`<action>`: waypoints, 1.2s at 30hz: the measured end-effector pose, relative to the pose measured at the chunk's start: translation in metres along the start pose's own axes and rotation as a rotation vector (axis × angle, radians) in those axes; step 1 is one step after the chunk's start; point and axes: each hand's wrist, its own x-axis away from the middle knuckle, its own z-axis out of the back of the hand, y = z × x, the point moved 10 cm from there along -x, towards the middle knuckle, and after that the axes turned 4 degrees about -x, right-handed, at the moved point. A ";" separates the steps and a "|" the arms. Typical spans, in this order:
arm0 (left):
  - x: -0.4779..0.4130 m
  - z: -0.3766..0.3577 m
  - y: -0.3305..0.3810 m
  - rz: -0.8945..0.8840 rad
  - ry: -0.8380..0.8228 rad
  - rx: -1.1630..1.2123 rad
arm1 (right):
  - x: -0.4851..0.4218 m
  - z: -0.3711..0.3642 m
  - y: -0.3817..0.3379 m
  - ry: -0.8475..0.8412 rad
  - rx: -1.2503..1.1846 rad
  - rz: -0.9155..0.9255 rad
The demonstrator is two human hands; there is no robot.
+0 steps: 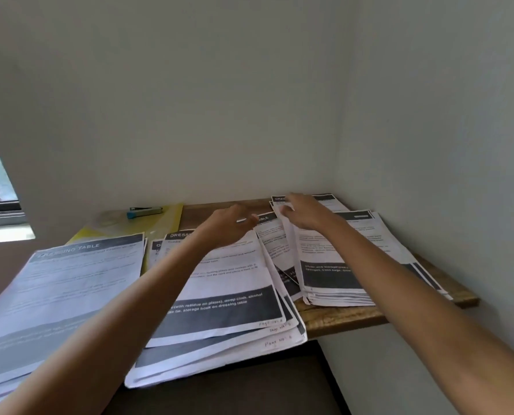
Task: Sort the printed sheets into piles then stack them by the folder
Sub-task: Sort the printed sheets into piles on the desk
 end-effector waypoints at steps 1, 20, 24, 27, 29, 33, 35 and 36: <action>-0.014 -0.004 -0.001 0.011 0.004 0.026 | -0.009 -0.002 0.010 0.014 -0.006 -0.012; -0.182 -0.100 0.016 0.193 0.072 0.268 | -0.052 -0.069 0.083 -0.054 0.064 0.029; -0.169 -0.084 0.023 0.243 0.172 0.366 | -0.056 -0.069 0.087 -0.037 0.040 0.029; -0.160 -0.075 0.026 0.262 0.224 0.411 | -0.058 -0.070 0.089 -0.034 0.040 0.028; -0.158 -0.073 0.025 0.280 0.259 0.416 | -0.059 -0.069 0.091 -0.025 0.033 0.021; -0.156 -0.058 0.028 0.258 0.340 0.474 | -0.056 -0.064 0.094 0.015 -0.004 0.012; -0.156 -0.044 0.025 0.245 0.396 0.531 | -0.055 -0.062 0.097 0.024 -0.015 0.004; -0.156 -0.038 0.021 0.248 0.415 0.566 | -0.055 -0.061 0.098 0.023 -0.017 0.000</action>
